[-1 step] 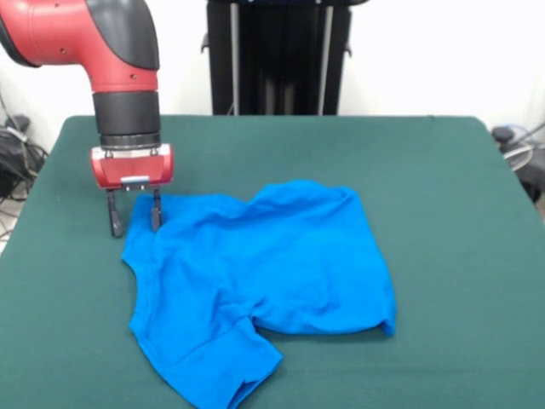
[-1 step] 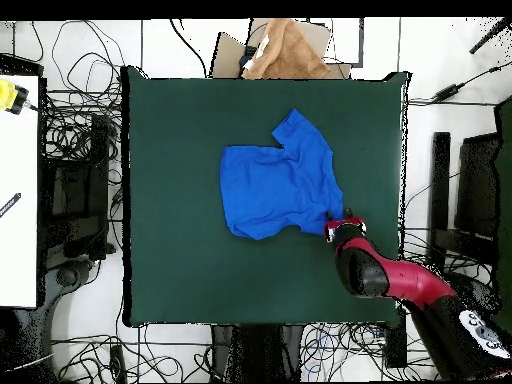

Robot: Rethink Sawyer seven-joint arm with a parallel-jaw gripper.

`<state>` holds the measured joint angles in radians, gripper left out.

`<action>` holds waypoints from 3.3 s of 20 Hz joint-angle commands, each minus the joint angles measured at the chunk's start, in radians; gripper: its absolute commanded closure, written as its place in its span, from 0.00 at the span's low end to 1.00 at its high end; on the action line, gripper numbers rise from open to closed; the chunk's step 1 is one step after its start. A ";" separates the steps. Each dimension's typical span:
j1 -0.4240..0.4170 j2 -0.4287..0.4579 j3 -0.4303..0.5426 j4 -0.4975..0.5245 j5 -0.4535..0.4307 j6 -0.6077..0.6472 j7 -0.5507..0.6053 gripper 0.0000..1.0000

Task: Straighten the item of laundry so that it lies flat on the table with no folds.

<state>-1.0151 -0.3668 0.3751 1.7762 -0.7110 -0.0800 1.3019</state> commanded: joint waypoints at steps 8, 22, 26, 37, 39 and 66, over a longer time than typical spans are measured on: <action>-0.005 0.206 -0.030 -0.014 -0.080 0.177 0.003 1.00; 0.009 0.181 -0.055 -0.001 -0.074 0.191 0.006 1.00; 0.049 0.149 -0.088 0.006 -0.053 0.206 0.026 1.00; -0.049 0.005 -0.066 0.081 -0.053 0.265 -0.031 1.00; -0.080 0.008 -0.040 0.065 -0.056 0.294 -0.066 1.00; -0.242 0.099 0.146 -0.121 -0.092 0.536 -0.296 1.00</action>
<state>-1.2278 -0.3391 0.5525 1.7747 -0.7114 0.1685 1.2624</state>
